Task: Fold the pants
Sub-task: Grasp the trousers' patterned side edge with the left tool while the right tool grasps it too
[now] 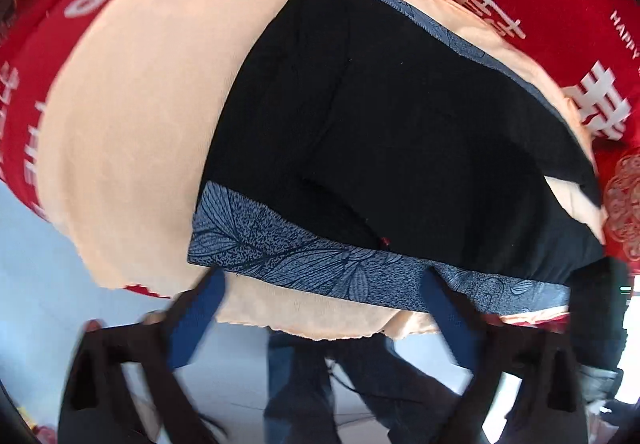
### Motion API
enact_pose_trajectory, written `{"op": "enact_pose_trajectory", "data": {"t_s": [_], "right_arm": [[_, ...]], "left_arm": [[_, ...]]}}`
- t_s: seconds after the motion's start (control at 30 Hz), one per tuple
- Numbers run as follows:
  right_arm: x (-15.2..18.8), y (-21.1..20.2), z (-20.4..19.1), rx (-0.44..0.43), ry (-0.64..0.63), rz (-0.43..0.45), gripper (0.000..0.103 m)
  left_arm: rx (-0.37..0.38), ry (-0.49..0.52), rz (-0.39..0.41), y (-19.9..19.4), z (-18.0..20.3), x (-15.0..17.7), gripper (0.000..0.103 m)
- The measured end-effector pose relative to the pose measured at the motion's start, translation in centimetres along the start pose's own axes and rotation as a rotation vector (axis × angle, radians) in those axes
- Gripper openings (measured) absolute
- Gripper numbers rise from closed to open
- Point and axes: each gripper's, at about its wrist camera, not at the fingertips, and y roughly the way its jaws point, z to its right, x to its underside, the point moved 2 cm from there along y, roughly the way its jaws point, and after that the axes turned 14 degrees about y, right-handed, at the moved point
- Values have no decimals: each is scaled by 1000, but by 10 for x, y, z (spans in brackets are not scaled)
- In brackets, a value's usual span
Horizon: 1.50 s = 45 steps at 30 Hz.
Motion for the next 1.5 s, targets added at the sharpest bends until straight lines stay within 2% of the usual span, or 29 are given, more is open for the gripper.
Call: {"op": "enact_pose_trajectory", "data": {"t_s": [0.03,0.07,0.1,0.13,0.33,0.43,0.47,0.5,0.53,0.57,0.63,0.73,0.77,0.8,0.83,0.87,0.9,1.07,1.17,1.37,1.5], "right_arm": [[1,14,6,-27,21,-10,95],[5,20,10,-42,47,-26,72],[4,28,16,-56,63,-34,61],[3,33,23,-69,75,-33,55],[-8,32,56,-140,140,73,55],[-17,23,69,-203,203,112,55],[-20,20,71,-247,239,124,52],[-24,19,73,-300,270,128,44],[-26,18,73,-342,303,128,9],[-26,12,68,-367,302,140,6],[-21,0,53,-368,234,142,6],[-12,-13,40,-376,168,121,5],[-10,-15,38,-377,157,116,5],[-10,-14,39,-371,147,112,5],[-9,-14,38,-358,133,108,5],[-7,-9,35,-337,124,101,5],[-6,-8,37,-326,118,93,5],[-1,-3,53,-301,122,73,5],[-1,2,57,-266,112,75,5],[-20,-27,104,-245,212,201,7],[-27,-45,126,-284,273,235,7]], "left_arm": [[28,-8,4,4,-4,4,87],[53,-23,12,8,-9,8,87],[72,-35,14,11,-12,13,87],[93,-47,13,15,-14,17,87],[196,-95,6,33,-16,30,87],[224,-112,-3,41,-18,30,87],[235,-119,-7,43,-20,31,87],[257,-135,-11,46,-20,31,87],[279,-150,-11,47,-20,30,87],[309,-169,-8,49,-20,28,87],[366,-213,14,51,-20,18,87],[392,-287,69,55,-23,0,87],[385,-304,89,56,-25,-4,73],[346,-310,92,57,-27,-7,51],[325,-302,85,59,-29,-8,48],[320,-287,99,58,-30,-6,37],[312,-271,105,57,-31,-6,17],[249,-202,98,47,-32,-2,16],[248,-198,90,49,-31,-2,16],[270,-174,77,49,-31,-5,16],[281,-166,67,49,-32,-4,16]]}}
